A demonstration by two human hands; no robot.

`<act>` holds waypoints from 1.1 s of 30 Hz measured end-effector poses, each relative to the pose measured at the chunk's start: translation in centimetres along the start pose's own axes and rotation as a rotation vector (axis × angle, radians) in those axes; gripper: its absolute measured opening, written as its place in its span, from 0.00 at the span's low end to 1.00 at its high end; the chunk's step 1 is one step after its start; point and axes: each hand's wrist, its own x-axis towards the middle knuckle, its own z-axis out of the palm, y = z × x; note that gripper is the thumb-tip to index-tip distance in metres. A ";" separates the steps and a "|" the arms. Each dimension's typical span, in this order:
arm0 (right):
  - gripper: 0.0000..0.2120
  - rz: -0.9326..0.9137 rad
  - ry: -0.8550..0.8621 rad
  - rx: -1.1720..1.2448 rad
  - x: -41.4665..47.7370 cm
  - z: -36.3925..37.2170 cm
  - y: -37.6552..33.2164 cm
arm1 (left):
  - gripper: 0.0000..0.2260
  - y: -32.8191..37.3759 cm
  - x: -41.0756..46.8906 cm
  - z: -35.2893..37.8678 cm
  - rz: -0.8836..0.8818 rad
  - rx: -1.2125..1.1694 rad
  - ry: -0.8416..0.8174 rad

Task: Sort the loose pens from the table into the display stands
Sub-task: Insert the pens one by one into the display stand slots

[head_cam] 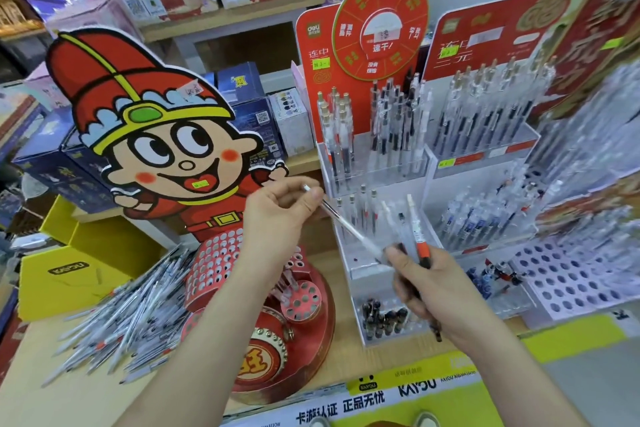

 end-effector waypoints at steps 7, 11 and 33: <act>0.13 -0.039 0.135 0.141 0.1 -3.4 0.0 | 0.06 1.5 1.4 1.5 0.217 0.279 -0.066; 0.14 -0.078 0.100 0.154 -0.4 -3.9 -0.2 | 0.06 1.9 1.6 3.9 0.266 0.384 -0.118; 0.10 -0.237 0.557 0.444 -9.2 -21.9 2.7 | 0.06 2.8 -2.9 25.0 0.415 0.338 -0.587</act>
